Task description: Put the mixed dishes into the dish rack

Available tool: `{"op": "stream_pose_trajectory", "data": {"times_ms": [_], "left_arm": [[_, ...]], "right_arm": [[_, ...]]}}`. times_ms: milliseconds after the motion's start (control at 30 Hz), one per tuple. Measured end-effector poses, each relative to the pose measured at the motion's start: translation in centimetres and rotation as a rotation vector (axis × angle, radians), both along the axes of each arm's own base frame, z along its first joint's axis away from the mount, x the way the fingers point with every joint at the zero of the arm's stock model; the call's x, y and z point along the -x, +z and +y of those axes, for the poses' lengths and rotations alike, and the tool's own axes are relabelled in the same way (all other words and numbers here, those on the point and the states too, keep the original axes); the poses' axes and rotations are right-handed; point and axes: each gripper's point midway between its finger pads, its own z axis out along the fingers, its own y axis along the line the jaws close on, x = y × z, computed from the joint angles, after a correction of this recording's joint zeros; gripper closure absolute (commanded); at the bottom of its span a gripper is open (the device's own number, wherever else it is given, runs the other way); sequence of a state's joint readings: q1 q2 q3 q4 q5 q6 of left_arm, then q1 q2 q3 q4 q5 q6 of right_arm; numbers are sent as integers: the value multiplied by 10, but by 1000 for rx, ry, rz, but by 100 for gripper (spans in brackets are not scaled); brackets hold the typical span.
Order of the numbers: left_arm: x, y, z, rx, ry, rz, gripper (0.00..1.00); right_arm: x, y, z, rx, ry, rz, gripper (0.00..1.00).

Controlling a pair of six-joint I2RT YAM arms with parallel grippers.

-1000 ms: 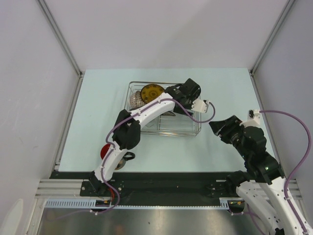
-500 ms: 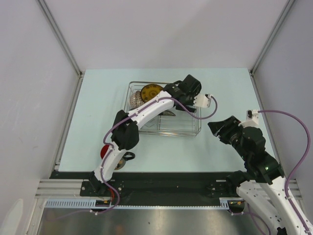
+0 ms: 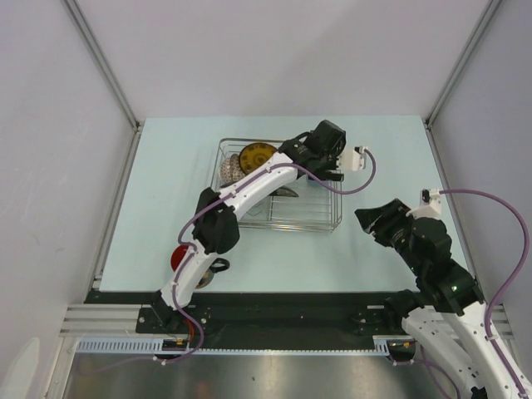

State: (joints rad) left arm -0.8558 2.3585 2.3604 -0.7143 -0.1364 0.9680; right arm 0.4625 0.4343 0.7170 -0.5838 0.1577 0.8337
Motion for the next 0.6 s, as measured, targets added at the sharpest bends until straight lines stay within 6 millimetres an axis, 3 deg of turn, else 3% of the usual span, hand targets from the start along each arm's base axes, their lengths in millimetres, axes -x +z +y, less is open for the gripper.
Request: {"op": "stream_pose_trajectory", "data": {"times_ms": [133,400,500,600], "left_arm": [[-1,-11,-1,-8,6,16,0],[-2,-6,2,7,25,14,0],[-2,14,7,37,45,-1,0],[4,53,17,90,63,-32,0]], "right_arm": [[1,-1,-1,3,-3,3,41],[1,-2,-1,5,-2,7,40],[2,-3,-1,8,-1,8,38],[2,-4,-1,22,5,10,38]]}}
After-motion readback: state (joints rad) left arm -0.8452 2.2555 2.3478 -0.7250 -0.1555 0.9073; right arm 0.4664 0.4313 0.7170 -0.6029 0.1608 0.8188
